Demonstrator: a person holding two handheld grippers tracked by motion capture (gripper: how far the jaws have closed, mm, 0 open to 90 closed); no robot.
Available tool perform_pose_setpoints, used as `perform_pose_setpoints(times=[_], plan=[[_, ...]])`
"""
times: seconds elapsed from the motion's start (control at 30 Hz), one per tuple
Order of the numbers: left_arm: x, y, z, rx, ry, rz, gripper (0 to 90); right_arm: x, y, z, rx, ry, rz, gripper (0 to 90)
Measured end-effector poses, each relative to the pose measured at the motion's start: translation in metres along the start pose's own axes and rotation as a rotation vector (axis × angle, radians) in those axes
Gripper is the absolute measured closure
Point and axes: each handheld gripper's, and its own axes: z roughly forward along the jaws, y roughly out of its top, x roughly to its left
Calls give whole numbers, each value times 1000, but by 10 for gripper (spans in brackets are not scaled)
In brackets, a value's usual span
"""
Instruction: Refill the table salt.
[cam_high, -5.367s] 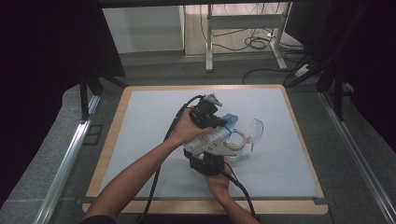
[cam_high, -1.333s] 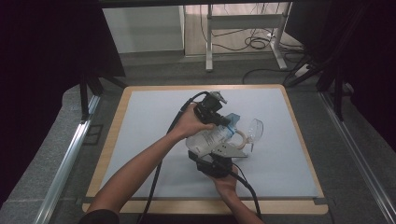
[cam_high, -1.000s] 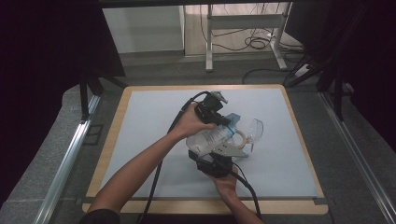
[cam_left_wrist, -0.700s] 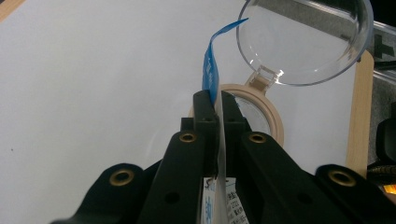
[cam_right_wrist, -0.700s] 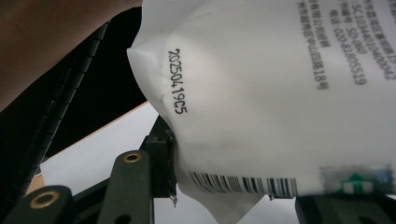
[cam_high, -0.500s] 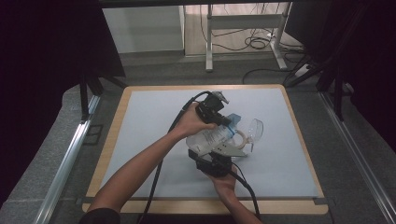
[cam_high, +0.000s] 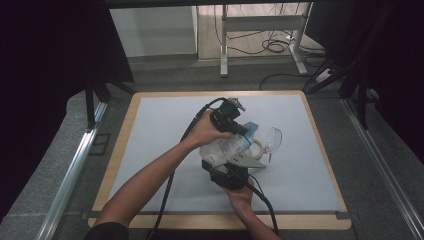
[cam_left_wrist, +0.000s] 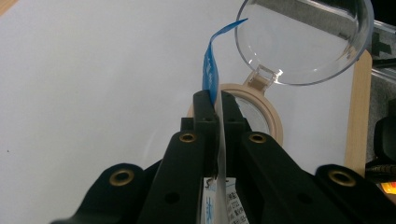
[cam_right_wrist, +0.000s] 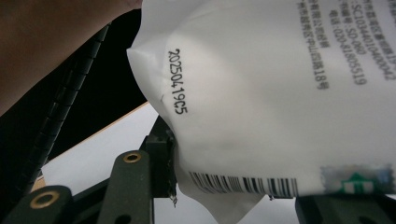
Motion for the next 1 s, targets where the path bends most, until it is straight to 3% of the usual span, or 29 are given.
perform_pose_setpoints(times=[1.0], plan=[[2, -1, -5, -17, -7, -6, 896, -1, 0, -3, -5, 21, -20, 546]])
